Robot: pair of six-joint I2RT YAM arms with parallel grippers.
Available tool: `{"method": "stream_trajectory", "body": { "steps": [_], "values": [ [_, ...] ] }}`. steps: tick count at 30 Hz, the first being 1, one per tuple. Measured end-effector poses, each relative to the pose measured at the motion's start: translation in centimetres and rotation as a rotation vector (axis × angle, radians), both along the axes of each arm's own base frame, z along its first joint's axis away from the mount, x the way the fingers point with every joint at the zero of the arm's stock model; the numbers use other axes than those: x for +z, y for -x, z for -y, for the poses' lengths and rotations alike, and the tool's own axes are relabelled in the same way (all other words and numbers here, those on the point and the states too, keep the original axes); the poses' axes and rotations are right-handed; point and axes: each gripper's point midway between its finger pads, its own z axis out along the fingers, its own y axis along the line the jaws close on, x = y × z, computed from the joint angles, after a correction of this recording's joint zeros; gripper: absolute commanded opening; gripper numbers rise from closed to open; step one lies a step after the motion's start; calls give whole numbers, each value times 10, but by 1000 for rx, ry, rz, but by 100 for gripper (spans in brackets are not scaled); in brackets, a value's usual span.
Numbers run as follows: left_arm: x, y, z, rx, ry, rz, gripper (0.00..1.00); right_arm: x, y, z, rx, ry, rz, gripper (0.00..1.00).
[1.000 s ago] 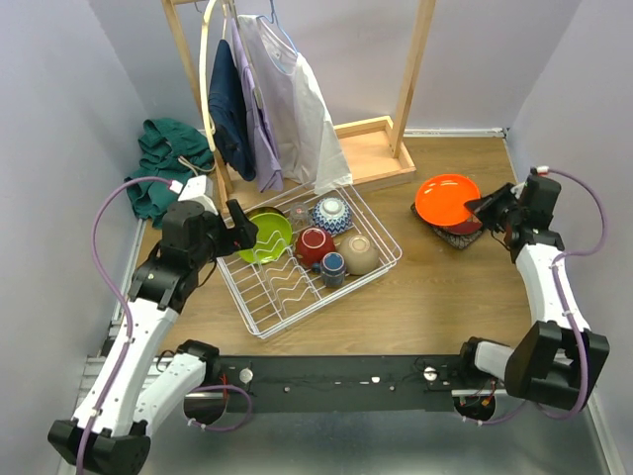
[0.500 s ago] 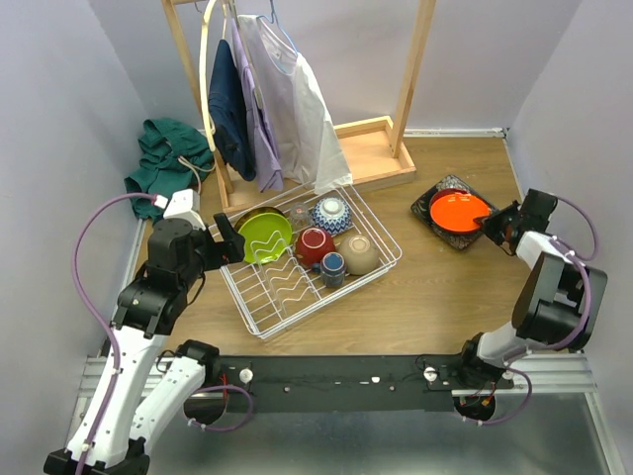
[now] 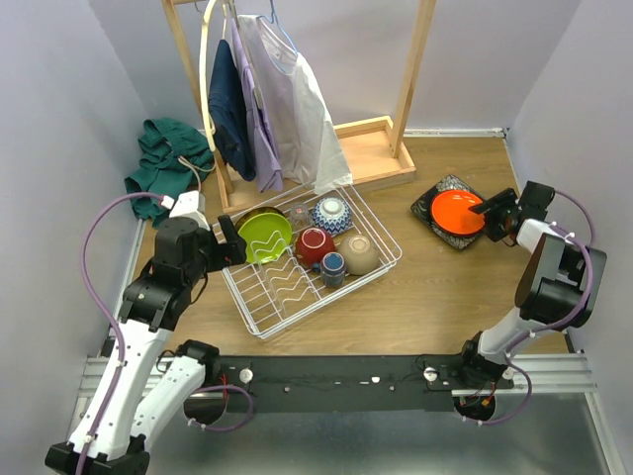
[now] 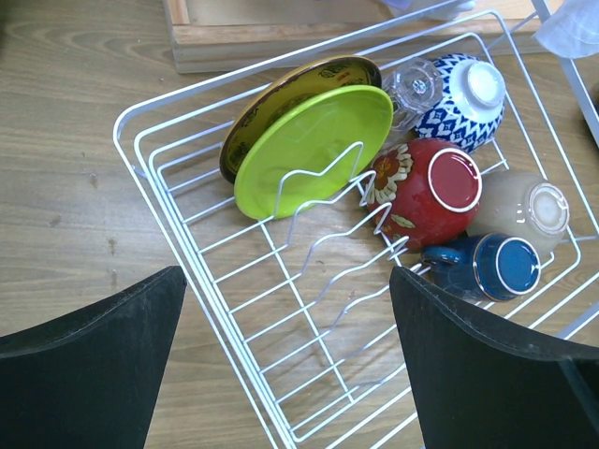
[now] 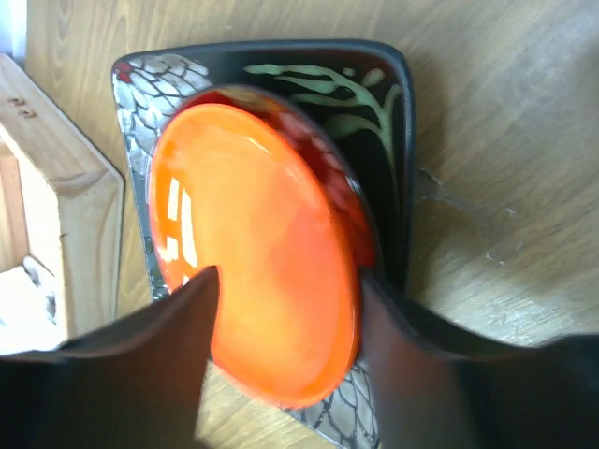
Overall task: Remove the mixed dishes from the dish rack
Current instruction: Place the plate at the center of the board.
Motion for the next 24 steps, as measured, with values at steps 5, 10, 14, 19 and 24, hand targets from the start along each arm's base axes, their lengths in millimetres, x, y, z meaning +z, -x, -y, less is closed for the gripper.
{"method": "stream_trajectory", "body": {
  "steps": [5, 10, 14, 19, 24],
  "values": [
    [-5, -4, 1, -4, -14, -19, 99, 8, 1, 3, 12, 27, -18, 87],
    [-17, -11, 1, -25, -60, -60, 99, 18, 12, 2, 28, 60, -42, 91],
    [-23, -16, 1, -43, -96, -90, 99, 29, 24, 0, 29, 89, -56, 91],
    [-19, -29, 3, -75, -147, -113, 99, 51, 41, -25, 70, 124, -9, 91],
    [-20, -46, 5, -116, -209, -144, 96, 72, 56, -64, 173, 151, 68, 91]
  ]
}}
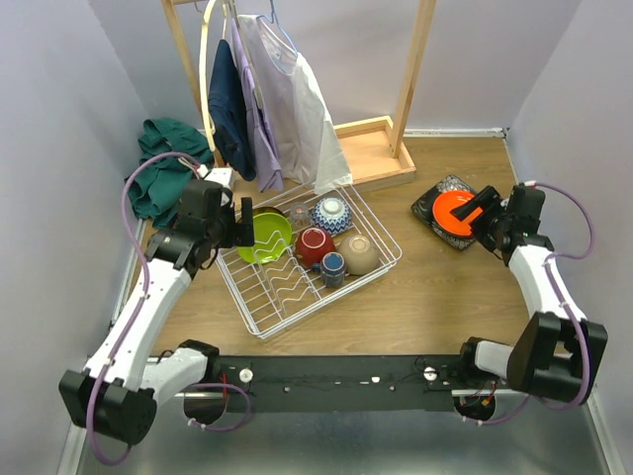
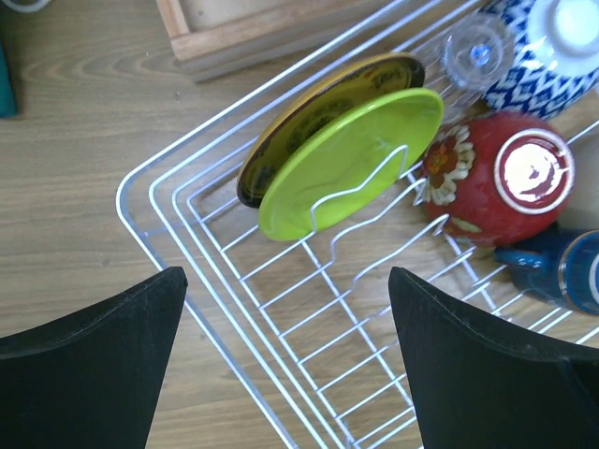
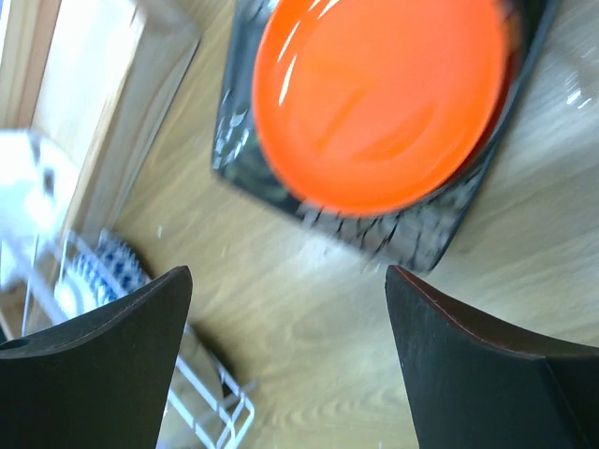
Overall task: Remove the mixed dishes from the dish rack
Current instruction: Place the plate at the center of the board, then pick up the plate from the dish rack.
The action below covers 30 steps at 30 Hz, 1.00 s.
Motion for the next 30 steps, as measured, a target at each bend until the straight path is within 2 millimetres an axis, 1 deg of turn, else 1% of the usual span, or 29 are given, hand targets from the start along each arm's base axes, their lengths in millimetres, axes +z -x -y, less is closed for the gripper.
{"method": "stream_trajectory", "body": {
  "steps": [3, 4, 7, 8, 11, 14, 16, 18, 24, 30],
  "values": [
    [-8, -6, 4, -38, -41, -43, 94, 2, 12, -15, 46, -4, 22, 91],
    [-11, -8, 6, -48, -52, -54, 93, 0, 20, -20, 59, -10, 25, 91],
    [-17, -15, 23, -127, -104, -89, 91, -3, 32, -25, 76, -19, 25, 91],
    [-21, -17, 30, -155, -123, -102, 86, -6, 36, -28, 82, -25, 19, 91],
    [-30, -24, 42, -202, -187, -138, 84, -13, 45, -33, 100, -43, 3, 91],
    [-37, -34, 42, -196, -233, -169, 82, -16, 47, -37, 115, -54, -3, 91],
    [-43, -40, 41, -194, -262, -194, 79, -16, 48, -40, 128, -52, 1, 91],
    [-46, -44, 40, -193, -281, -206, 78, -14, 48, -41, 136, -51, 5, 91],
    [-52, -51, 37, -195, -324, -224, 75, -15, 51, -46, 163, -43, 8, 91],
    [-66, -53, 37, -202, -351, -265, 71, -20, 54, -48, 176, -44, -3, 91]
  ]
}}
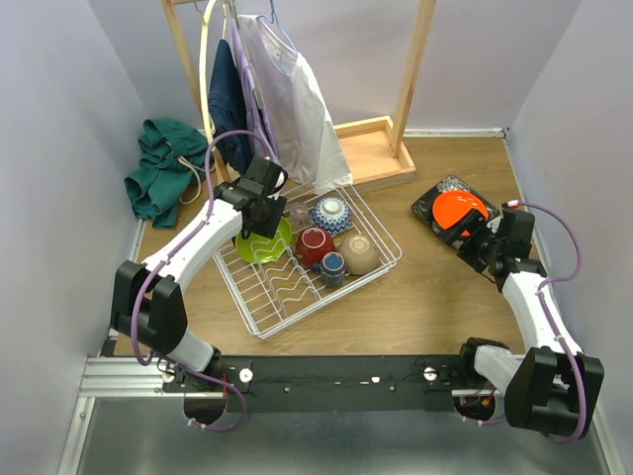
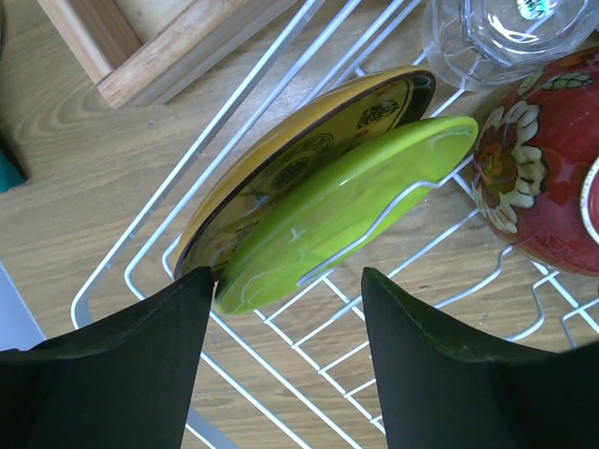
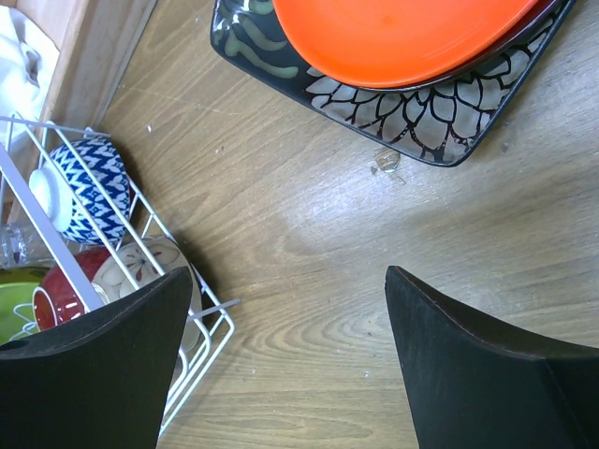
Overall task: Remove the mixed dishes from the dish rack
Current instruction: Pick up the plate from the dish rack.
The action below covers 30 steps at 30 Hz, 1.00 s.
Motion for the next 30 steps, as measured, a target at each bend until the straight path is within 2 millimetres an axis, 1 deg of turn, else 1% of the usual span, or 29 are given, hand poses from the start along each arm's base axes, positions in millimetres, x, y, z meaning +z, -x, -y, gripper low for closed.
{"method": "stream_trajectory", "body": {
  "steps": [4, 5, 7, 8, 10, 11, 13, 14, 21, 24, 25, 26, 30],
  "values": [
    [-5, -1, -1, -1, -13, -14, 69, -1, 0, -2, 9, -3, -4, 91],
    [-7, -1, -1, -1, -17, -18, 65, -2, 0, -2, 10, -4, -6, 91],
    [-10, -1, -1, -3, -24, -26, 63, -3, 0, -2, 13, -5, -9, 91],
    [-11, -1, -2, -4, -29, -28, 59, -2, 0, -2, 14, -4, -8, 91],
    [-11, -2, -3, -3, -30, -29, 57, -3, 0, -2, 15, -2, -8, 91],
    [-11, -1, -3, -6, -33, -30, 52, -3, 0, -2, 16, -2, -8, 91],
    [-11, -1, -4, -7, -35, -34, 50, -3, 0, -2, 17, -2, -7, 91],
    [-11, 0, -4, -11, -37, -37, 46, -3, 0, -2, 17, -2, -7, 91],
    [-11, 5, 0, -36, -36, -51, 42, -3, 1, -3, 20, -5, -9, 91],
    [-10, 10, 2, -53, -45, -56, 35, -5, 1, -4, 23, -10, -12, 91],
    [-10, 11, 1, -54, -54, -56, 34, -5, 2, -4, 24, -10, -13, 91],
    [-9, 12, 0, -56, -61, -57, 29, -5, 1, -4, 24, -10, -13, 91],
    [-7, 13, -2, -62, -89, -50, 21, -5, 2, -5, 27, -14, -13, 91]
  ]
}}
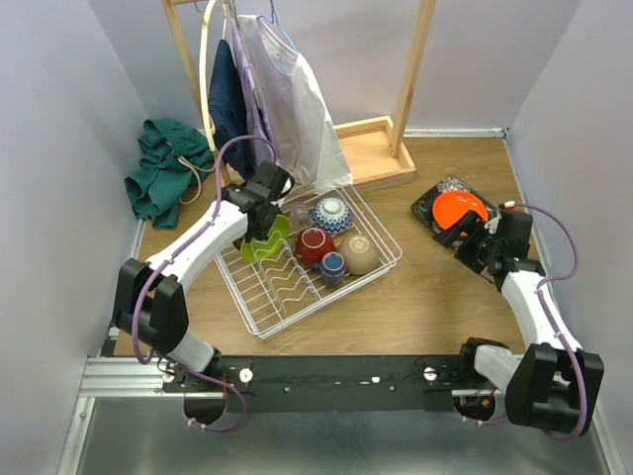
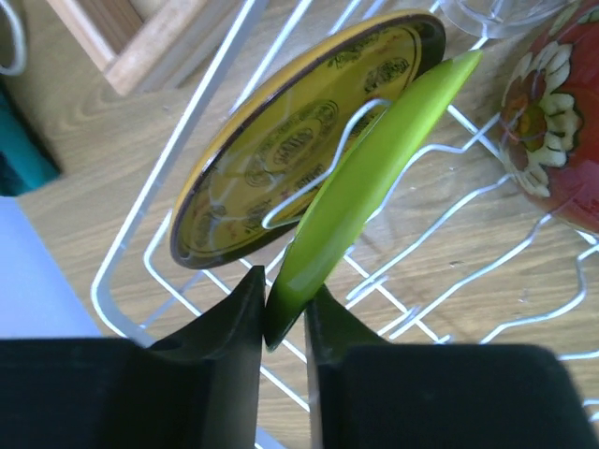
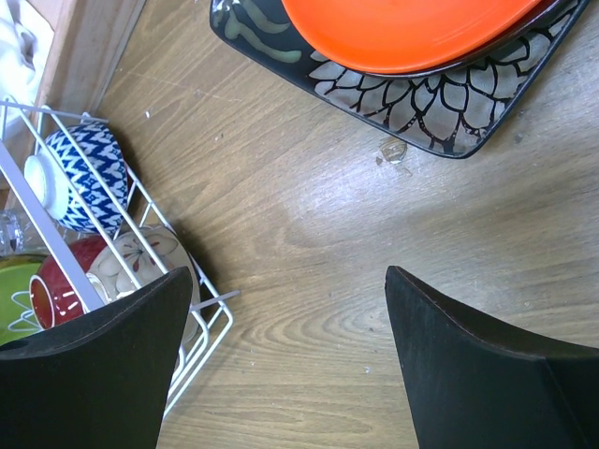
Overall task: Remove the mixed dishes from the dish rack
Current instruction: Pick up the plate from the dish rack.
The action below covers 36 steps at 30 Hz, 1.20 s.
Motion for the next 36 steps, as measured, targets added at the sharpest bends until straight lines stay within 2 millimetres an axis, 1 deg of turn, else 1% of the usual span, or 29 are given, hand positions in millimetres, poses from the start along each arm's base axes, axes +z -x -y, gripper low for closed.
{"method": "stream_trajectory", "body": {
  "steps": [1, 2, 4, 5, 7, 8, 10, 11, 13, 16, 21, 24, 28, 36],
  "values": [
    [1, -1, -1, -8, -19, 10, 20, 0, 0, 0, 1, -1, 0, 91],
    [2, -1, -1, -14, -27, 14, 16, -1, 0, 0, 1, -1, -1, 91],
    [3, 0, -4, -27, -59, 22, 15, -2, 1, -1, 2, -3, -4, 91],
    [2, 0, -5, -30, -75, 24, 11, -3, 2, -1, 2, -4, -6, 91],
    [3, 1, -6, -29, -92, 34, 10, -4, 2, -1, 2, -5, -10, 91],
    [3, 1, -6, -28, -98, 37, 6, -4, 3, -1, 2, -5, -10, 91],
    [5, 1, -6, -25, -115, 48, 3, -5, 3, -1, 2, -6, -11, 91],
    [6, 0, -6, -25, -125, 55, 1, -5, 3, -1, 2, -6, -12, 91],
    [9, 1, -5, -28, -137, 66, 0, -5, 3, -1, 2, -6, -13, 91],
    [18, 2, -6, -25, -143, 102, 0, -7, 4, -1, 1, -8, -14, 91],
    [45, 4, -12, -6, -127, 185, 0, -7, 4, -2, -3, -12, -16, 91],
    [56, 7, -16, 4, -116, 221, 0, -7, 4, -2, -3, -13, -16, 91],
    [63, 12, -19, 12, -100, 246, 0, -7, 4, -2, -3, -14, -15, 91],
    [68, 27, -20, 24, -33, 259, 0, -5, 3, -4, 3, -25, -5, 91]
  ]
}}
